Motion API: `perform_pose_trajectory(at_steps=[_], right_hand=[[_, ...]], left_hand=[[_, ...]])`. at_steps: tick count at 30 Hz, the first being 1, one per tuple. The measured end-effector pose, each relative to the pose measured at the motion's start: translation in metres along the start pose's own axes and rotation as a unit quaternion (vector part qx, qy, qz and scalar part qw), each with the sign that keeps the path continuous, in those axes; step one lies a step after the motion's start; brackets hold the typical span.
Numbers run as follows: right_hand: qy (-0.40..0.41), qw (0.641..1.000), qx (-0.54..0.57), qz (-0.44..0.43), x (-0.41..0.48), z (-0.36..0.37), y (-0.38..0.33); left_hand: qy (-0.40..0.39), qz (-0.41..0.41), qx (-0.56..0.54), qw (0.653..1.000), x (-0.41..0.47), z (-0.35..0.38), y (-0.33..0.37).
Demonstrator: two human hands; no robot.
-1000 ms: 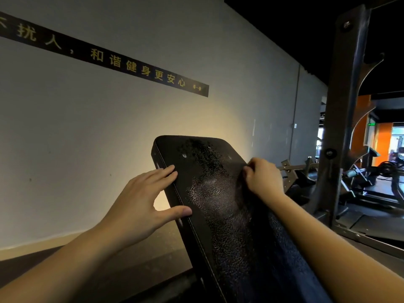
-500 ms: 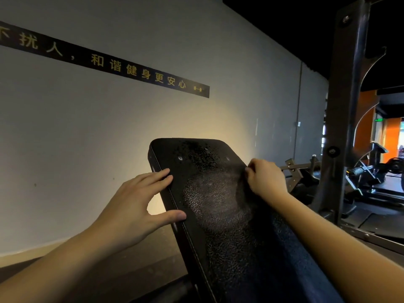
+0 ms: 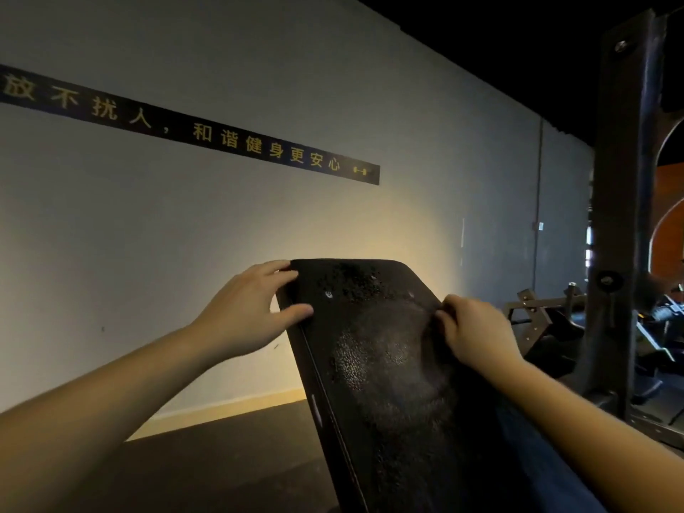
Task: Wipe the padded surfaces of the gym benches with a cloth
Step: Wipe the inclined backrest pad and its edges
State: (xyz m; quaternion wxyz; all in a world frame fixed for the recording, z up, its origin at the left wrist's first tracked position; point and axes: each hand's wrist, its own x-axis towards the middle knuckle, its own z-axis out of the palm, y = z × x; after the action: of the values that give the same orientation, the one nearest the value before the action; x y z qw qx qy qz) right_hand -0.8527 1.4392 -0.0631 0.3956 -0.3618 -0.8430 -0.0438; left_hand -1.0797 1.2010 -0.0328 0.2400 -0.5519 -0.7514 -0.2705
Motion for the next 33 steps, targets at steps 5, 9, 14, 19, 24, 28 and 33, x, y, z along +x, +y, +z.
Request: perform_pose_trajectory(at_steps=[5,9,14,19,24,28,33], right_hand=[[0.041,0.997,0.036,0.053,0.067,0.024,-0.050],[0.022,0.989,0.092,-0.114,0.030,0.013,-0.126],[-0.031,0.961,0.116,-0.250,-0.036,-0.010,-0.098],[0.015,1.000,-0.003,0.002,0.063,0.012,-0.038],[0.021,0.992,0.074,-0.099,0.056,0.023,-0.141],[-0.016,0.948,0.152,-0.279,-0.026,0.000,-0.127],[0.025,0.999,0.006,-0.027,0.044,0.015,-0.033]], left_hand=[[-0.002,-0.055,-0.072,0.996,0.040,0.012,-0.011],[0.044,-0.057,-0.099,0.992,0.045,0.027,-0.022],[0.043,-0.054,-0.188,0.980,0.049,0.040,-0.031],[0.050,-0.053,-0.218,0.973,0.049,0.059,-0.034],[0.061,-0.043,-0.245,0.967,0.050,0.056,-0.037],[0.090,-0.047,-0.296,0.950,0.048,0.065,-0.039],[0.111,-0.051,-0.309,0.943,0.050,0.076,-0.033]])
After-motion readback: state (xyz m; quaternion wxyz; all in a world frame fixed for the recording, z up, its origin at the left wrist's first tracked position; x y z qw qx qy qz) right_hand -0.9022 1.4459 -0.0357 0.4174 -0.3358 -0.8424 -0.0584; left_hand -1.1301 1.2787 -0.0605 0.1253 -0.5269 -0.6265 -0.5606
